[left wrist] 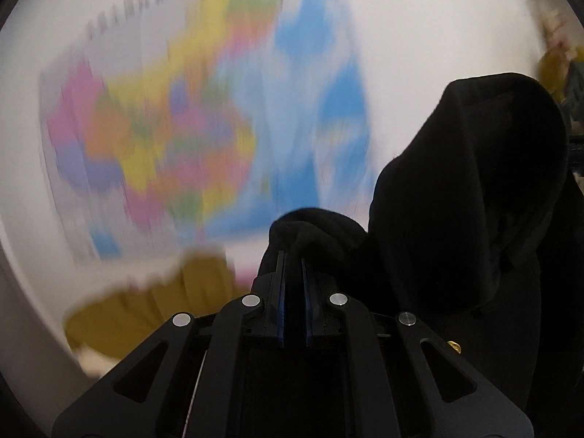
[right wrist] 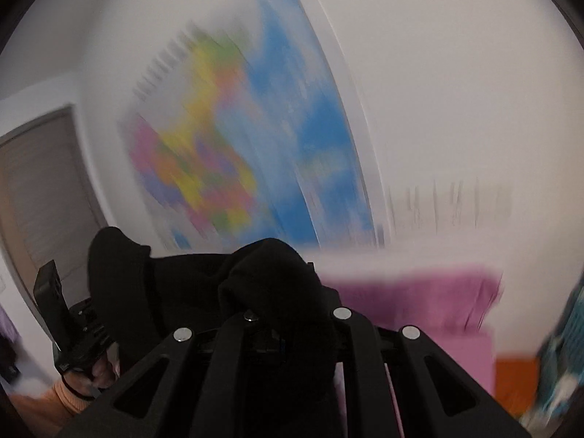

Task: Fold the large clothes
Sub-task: 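Lift the black coat with both grippers and shake it open, then lay the black coat flat on the bed with both grippers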

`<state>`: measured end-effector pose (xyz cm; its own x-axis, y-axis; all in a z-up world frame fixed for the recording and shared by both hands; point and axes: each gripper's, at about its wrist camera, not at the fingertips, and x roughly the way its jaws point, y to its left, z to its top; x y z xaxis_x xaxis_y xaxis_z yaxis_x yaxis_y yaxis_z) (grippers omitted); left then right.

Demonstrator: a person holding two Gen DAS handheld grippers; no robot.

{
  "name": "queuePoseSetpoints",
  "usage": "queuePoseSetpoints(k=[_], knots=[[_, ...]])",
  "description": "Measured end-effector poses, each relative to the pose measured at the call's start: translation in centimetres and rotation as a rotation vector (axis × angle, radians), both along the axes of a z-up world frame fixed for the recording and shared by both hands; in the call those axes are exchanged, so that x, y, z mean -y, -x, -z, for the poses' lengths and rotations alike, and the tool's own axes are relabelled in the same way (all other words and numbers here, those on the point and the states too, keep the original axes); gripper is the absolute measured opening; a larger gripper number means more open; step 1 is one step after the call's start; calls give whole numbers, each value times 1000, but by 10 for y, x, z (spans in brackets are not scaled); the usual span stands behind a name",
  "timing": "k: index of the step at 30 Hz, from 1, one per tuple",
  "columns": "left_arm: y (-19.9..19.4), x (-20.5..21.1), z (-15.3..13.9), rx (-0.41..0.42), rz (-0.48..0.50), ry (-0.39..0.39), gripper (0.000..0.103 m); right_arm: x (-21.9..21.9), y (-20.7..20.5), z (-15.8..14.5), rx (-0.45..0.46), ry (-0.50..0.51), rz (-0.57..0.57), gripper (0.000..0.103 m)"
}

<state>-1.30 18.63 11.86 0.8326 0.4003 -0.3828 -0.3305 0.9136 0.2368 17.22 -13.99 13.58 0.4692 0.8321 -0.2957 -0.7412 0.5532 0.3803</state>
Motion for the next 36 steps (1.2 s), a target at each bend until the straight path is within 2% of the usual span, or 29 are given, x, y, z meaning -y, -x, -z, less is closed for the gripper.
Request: queuePoseSetpoints(k=[2, 3, 5, 6, 9, 12, 13, 14, 15, 16, 17, 18, 19, 20, 23, 24, 26, 28, 29, 32, 36], knots=[[-52, -30, 35, -114, -41, 48, 8, -36, -44, 47, -103, 91, 49, 8], [-80, -44, 69, -203, -62, 98, 8, -54, -65, 70, -149, 148, 61, 8], [-110, -60, 112, -302, -88, 169, 7, -81, -98, 113, -264, 211, 72, 8], [-121, -67, 128, -323, -107, 184, 7, -90, -108, 128, -283, 239, 82, 8], [-135, -80, 133, -315, -132, 219, 7, -100, -136, 153, -353, 246, 96, 8], [-157, -94, 129, -366, -131, 234, 8, -100, -165, 156, -416, 220, 77, 8], [-158, -87, 131, -379, -128, 233, 11, -106, -168, 159, -418, 230, 82, 9], [-162, -89, 134, -393, -133, 233, 19, -109, -174, 162, -423, 244, 89, 9], [-168, -96, 137, -404, -156, 246, 30, -113, -178, 165, -435, 253, 90, 14], [-170, -95, 139, -406, -163, 258, 37, -118, -187, 173, -472, 278, 99, 26], [-168, -95, 145, -417, -170, 268, 52, -120, -193, 179, -488, 293, 117, 33], [-169, -99, 145, -416, -182, 284, 58, -119, -198, 185, -495, 315, 147, 55], [-167, -100, 142, -399, -168, 303, 64, -113, -201, 187, -494, 356, 211, 69], [-160, -95, 138, -392, -151, 314, 73, -106, -201, 186, -492, 351, 236, 71], [-148, -88, 124, -347, -100, 289, 75, -71, -185, 174, -521, 230, 152, 71], [-146, -87, 122, -342, -79, 278, 80, -58, -168, 165, -493, 221, 118, 73], [-134, -76, 115, -319, -10, 262, 86, -41, -128, 150, -422, 234, 45, 80], [-124, -64, 113, -314, 49, 226, 87, -28, -83, 143, -366, 259, -22, 94], [-119, -58, 113, -314, 84, 215, 88, -19, -52, 142, -327, 286, -54, 96], [-104, -38, 118, -340, 177, 215, 91, -3, 20, 159, -318, 330, -133, 97], [-91, -17, 130, -368, 235, 187, 91, 7, 80, 193, -415, 318, -238, 97]])
